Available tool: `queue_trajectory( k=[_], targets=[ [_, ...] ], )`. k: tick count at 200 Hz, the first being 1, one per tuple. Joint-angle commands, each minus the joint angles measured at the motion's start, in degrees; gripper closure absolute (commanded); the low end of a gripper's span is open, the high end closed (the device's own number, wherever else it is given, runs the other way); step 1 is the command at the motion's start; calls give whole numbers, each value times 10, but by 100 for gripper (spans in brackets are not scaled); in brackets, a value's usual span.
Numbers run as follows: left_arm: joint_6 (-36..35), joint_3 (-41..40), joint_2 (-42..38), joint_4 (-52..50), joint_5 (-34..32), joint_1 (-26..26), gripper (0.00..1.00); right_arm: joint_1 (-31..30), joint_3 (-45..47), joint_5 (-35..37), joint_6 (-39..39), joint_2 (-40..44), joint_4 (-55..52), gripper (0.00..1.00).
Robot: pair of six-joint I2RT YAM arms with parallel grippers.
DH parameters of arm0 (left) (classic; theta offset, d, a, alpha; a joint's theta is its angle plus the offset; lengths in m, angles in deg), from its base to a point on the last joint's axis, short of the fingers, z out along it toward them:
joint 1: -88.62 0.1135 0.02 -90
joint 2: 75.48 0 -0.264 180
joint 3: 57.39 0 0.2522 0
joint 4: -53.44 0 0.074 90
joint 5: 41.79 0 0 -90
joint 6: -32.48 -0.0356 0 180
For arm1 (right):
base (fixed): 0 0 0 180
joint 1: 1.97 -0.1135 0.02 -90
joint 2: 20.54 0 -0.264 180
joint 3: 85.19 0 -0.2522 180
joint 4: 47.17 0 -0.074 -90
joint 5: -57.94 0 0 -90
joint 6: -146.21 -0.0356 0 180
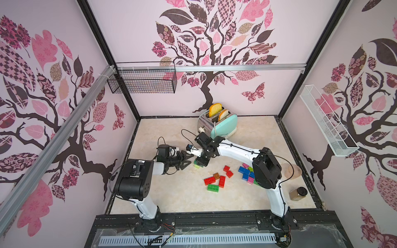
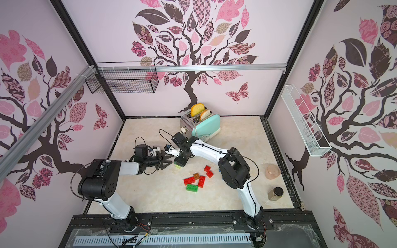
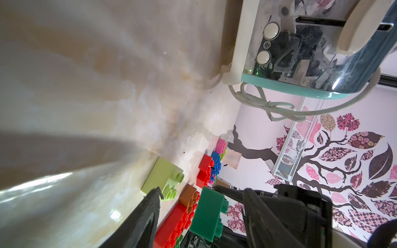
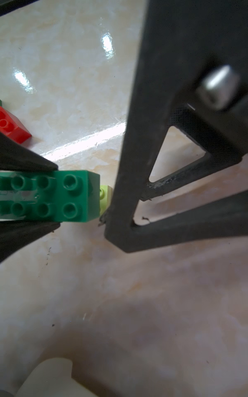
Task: Assemble a heart with lego
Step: Assemble the lego brick with the lego brick.
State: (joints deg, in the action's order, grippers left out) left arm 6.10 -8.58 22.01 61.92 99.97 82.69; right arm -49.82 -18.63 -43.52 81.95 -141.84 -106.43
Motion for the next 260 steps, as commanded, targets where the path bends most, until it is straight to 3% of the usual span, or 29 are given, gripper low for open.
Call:
queue_trajectory(
  k=[1,168,260],
  targets=[
    [0,-6,-12,15,7,-1,36,-5,-21,-9,-5,-7,2,78],
    [-22,-18,-15,-14,2,-12,38,-9,-59,-2,-8,-54,-3,77],
    [-25,-25,-6,-10,2,-16,45,-11,-62,-1,-4,-62,-9,77]
  ],
)
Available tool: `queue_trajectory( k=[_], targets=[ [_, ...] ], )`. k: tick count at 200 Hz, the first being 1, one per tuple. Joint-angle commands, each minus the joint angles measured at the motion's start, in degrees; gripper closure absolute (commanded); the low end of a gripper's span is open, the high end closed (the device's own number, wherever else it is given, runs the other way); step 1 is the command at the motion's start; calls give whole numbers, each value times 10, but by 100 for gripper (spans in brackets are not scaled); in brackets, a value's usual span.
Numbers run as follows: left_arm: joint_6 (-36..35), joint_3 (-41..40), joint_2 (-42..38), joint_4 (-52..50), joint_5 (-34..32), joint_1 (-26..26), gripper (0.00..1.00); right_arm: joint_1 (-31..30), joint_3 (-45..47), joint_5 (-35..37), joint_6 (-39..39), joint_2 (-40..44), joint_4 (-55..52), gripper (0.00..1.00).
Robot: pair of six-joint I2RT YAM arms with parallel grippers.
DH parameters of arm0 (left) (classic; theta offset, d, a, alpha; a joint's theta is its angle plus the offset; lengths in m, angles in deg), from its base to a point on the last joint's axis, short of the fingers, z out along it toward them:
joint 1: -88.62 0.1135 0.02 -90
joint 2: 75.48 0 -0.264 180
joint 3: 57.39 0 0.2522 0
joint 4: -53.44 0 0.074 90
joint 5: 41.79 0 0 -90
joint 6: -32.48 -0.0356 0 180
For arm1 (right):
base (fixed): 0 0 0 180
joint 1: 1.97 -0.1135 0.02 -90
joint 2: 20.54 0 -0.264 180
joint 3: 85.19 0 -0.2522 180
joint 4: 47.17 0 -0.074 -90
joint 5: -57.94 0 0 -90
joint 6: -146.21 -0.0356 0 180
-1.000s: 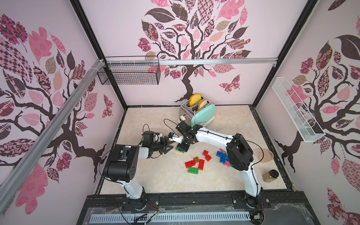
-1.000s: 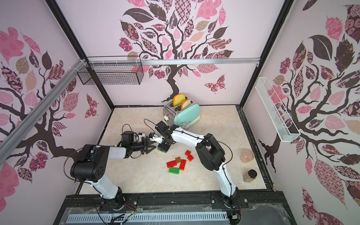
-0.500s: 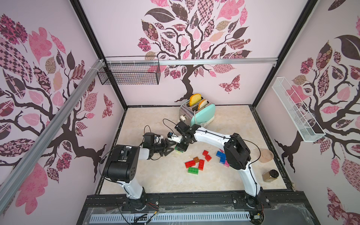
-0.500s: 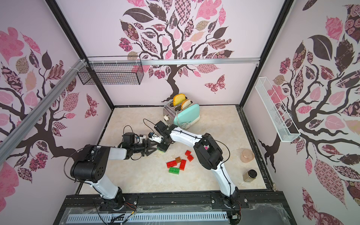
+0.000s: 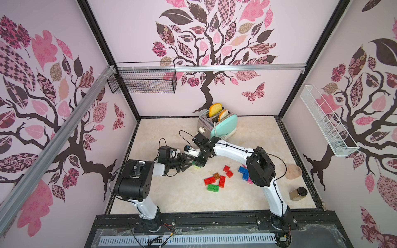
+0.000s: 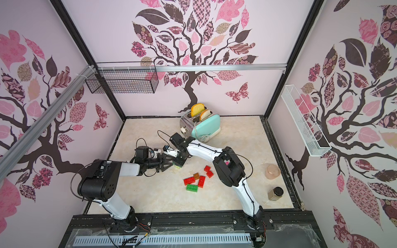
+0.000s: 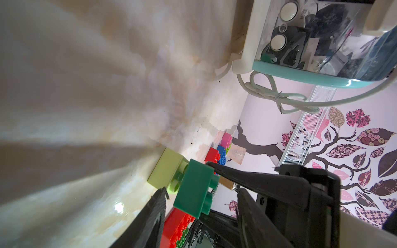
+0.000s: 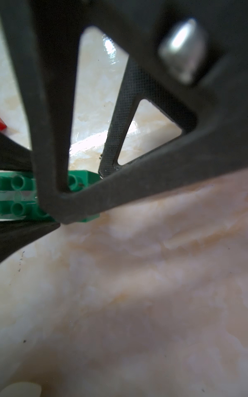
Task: Assemble a heart with lego
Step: Assemble the lego brick with the lego brick.
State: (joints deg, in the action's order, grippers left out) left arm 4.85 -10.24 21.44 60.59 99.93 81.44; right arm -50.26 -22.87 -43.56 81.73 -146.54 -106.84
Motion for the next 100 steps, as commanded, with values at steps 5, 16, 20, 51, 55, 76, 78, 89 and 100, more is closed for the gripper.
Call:
queue_trajectory(
  k=[5,16,20,51,55,76,78,89,100],
  targets=[
    [-11,-9,0,3,2,-3,45,-7,-19,2,-1,-16,-4,77],
    [-12,-9,0,4,2,-3,46,-7,-17,6,1,-17,-3,77],
    [-12,-9,0,3,1,-3,46,-8,-16,8,1,-18,-2,77],
    [-12,-12,1,5,1,-3,48,-11,-19,12,1,-23,-6,77],
    [-11,-12,2,5,1,-3,48,-11,-21,13,1,-24,-7,77],
    [-12,-12,1,5,1,-3,48,-13,-17,17,1,-26,-10,77],
    [-12,-13,2,5,1,-3,48,-13,-18,18,0,-25,-10,77],
    [-11,-13,1,5,0,-4,48,-13,-14,20,0,-26,-10,77],
    [-12,-13,3,6,1,-4,49,-13,-10,21,-1,-26,-8,77]
  ],
)
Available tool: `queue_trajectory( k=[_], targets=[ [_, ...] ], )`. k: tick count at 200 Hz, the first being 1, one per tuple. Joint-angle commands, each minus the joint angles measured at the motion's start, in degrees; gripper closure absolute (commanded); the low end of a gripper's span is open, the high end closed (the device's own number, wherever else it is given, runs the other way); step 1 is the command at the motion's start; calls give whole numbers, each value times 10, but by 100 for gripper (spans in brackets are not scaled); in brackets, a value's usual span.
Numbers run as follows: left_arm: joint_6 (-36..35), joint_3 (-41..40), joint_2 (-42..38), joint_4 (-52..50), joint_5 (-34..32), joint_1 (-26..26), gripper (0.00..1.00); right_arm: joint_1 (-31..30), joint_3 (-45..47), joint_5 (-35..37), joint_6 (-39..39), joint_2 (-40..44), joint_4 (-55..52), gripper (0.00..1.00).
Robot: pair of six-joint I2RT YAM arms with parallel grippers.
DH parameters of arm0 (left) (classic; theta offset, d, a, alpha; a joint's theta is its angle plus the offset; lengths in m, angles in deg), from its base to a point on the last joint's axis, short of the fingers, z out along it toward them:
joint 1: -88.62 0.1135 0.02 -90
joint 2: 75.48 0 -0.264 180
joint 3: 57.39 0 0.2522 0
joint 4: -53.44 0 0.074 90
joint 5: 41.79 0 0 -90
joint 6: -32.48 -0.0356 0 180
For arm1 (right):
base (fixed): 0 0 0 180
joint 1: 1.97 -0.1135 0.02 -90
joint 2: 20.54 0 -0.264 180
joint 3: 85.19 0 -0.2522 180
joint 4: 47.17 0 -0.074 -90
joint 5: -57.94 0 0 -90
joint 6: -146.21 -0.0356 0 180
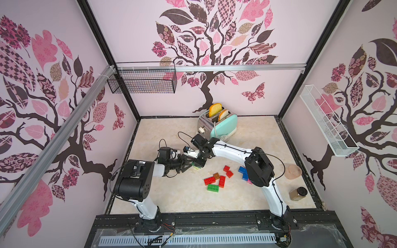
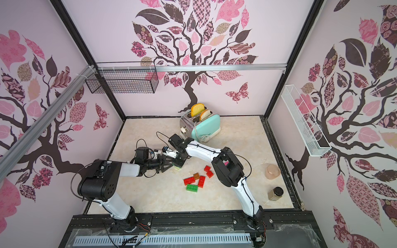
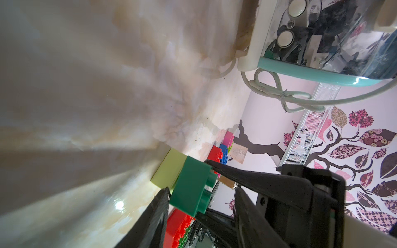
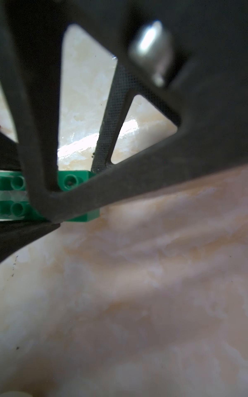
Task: Assemble a heart with lego
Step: Assemble the lego brick with the lego brick.
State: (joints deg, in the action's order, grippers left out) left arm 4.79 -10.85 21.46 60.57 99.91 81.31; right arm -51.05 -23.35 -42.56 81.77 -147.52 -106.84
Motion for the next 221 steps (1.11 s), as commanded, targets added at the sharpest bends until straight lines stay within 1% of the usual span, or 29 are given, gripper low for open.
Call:
queue_trajectory(
  k=[1,34,56,88,131,150,180,221],
  targets=[
    [-11,-7,3,6,1,-3,49,-5,-5,11,-1,-16,-8,77],
    [-10,-11,3,10,0,-5,50,-6,-10,17,-1,-16,-15,77],
    [-10,-14,4,12,-1,-5,50,-8,-29,29,-10,-21,-36,77],
    [-7,-12,6,16,-2,-8,50,-8,-59,50,-52,-34,-66,78],
    [-7,-13,4,17,-1,-9,50,-11,-54,70,-91,-27,-63,78],
    [-7,-13,1,17,-1,-8,51,-13,-40,71,-98,-15,-49,78],
    [-6,-13,-1,17,1,-8,50,-14,-47,72,-109,-16,-56,78],
    [-7,-13,-4,17,1,-9,51,-19,-34,81,-124,-2,-46,78]
  ],
)
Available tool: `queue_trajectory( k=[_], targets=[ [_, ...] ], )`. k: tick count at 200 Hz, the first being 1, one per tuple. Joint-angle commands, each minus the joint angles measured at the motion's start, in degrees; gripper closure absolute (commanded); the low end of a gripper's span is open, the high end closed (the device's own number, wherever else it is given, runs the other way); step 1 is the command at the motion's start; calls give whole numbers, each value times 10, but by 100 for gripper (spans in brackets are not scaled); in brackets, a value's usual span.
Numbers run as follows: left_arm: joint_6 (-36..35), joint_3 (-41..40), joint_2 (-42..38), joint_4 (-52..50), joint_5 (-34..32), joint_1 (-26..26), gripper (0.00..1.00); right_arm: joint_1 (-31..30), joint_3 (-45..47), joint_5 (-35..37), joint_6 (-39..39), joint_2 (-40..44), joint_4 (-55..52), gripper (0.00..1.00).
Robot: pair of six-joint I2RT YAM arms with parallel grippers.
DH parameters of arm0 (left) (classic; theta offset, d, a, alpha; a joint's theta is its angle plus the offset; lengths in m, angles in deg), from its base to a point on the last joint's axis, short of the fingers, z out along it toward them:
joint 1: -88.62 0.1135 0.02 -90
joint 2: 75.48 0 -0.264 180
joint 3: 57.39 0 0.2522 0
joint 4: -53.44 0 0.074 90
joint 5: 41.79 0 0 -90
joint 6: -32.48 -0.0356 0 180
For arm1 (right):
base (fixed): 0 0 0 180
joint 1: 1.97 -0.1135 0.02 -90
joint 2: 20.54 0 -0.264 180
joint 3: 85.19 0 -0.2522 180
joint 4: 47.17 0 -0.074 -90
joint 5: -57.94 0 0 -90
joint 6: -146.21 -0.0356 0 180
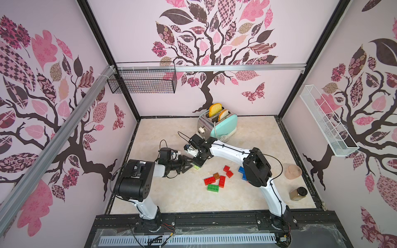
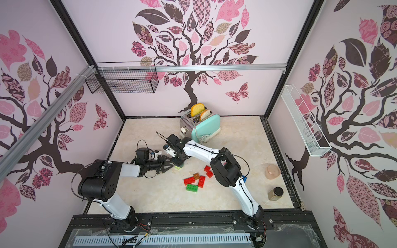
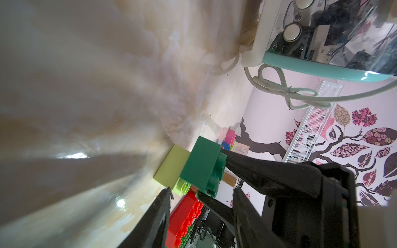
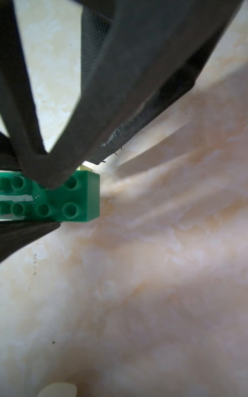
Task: Assemble a heart with lego
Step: Assemble the lego brick with the lego brick.
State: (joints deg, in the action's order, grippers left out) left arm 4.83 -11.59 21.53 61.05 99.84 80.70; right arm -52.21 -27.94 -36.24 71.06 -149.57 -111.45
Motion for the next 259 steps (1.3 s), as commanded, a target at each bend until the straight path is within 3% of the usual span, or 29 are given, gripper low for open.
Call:
queue_trajectory(
  k=[1,259],
  targets=[
    [-8,-5,-4,12,1,-3,51,-7,12,18,-17,19,1,78],
    [-7,-14,4,11,2,-5,56,-20,67,3,-31,32,48,78]
  ],
)
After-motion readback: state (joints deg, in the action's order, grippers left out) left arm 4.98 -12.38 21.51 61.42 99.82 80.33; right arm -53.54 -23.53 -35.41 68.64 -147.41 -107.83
